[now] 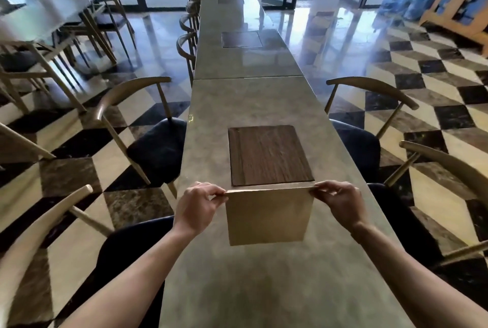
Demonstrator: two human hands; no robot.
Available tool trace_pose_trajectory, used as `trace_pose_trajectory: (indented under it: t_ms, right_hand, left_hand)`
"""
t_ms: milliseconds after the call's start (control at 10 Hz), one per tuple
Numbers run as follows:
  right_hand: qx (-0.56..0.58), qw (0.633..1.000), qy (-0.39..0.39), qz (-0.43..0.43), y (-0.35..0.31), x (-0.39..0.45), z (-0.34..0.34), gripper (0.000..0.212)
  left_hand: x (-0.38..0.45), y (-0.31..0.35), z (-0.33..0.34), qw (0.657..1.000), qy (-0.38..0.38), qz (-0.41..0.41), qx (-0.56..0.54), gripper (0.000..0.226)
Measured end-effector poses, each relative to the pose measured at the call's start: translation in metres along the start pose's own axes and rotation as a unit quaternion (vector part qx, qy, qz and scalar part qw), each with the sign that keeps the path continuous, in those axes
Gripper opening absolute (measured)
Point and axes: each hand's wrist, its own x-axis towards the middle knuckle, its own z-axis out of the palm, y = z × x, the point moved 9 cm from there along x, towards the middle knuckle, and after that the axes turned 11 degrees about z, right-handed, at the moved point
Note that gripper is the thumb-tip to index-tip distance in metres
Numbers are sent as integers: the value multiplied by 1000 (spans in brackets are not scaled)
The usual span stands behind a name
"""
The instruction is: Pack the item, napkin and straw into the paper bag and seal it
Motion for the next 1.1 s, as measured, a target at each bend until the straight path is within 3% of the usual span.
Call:
trace_pose_trajectory:
  t_ms: [300,600,1100]
  right_hand:
    - [6,999,-43,22,26,23,17,10]
    - [-39,999,-19,14,29,26,23,11]
    - [-51,995,69,-57,-26,-15,5,29]
  left_hand:
    - [-3,-16,26,998,-25,-58,-17,12]
    - [-5,-26,35,993,-10,-100,-66,14]
    - [-1,1,3,995,-5,-4,-101,13]
